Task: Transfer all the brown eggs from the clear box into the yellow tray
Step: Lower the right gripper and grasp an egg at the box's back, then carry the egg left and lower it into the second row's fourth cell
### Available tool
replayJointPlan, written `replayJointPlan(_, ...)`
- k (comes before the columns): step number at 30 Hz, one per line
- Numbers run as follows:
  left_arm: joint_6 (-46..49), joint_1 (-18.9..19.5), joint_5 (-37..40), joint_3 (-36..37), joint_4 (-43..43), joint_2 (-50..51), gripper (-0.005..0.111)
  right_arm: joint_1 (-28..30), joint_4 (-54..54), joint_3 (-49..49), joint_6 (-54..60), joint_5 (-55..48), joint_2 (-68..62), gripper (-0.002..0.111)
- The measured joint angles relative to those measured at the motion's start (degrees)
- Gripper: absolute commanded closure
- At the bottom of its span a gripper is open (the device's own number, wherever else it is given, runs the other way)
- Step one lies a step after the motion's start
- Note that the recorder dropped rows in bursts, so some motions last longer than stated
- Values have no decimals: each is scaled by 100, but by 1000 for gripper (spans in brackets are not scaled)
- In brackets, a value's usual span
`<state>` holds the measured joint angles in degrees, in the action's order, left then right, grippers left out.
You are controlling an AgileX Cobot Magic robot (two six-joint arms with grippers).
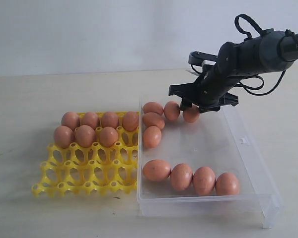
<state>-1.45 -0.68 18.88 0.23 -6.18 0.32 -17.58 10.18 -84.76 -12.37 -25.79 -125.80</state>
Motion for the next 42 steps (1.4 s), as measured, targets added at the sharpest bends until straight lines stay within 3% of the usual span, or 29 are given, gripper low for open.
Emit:
replayJointPlan(16,0,0,0,0,0,0,107,-22,-58,17,482,-312,448,108)
replayJointPlan(22,0,0,0,0,0,0,107,-511,-190,27,619,-287,837,108)
replayJointPlan(31,0,0,0,0,0,0,107,-1770,13,1144,657,1902,1266,108)
replayJointPlan(42,0,0,0,0,0,0,107,-2417,35,2015,701,3825,1266,108)
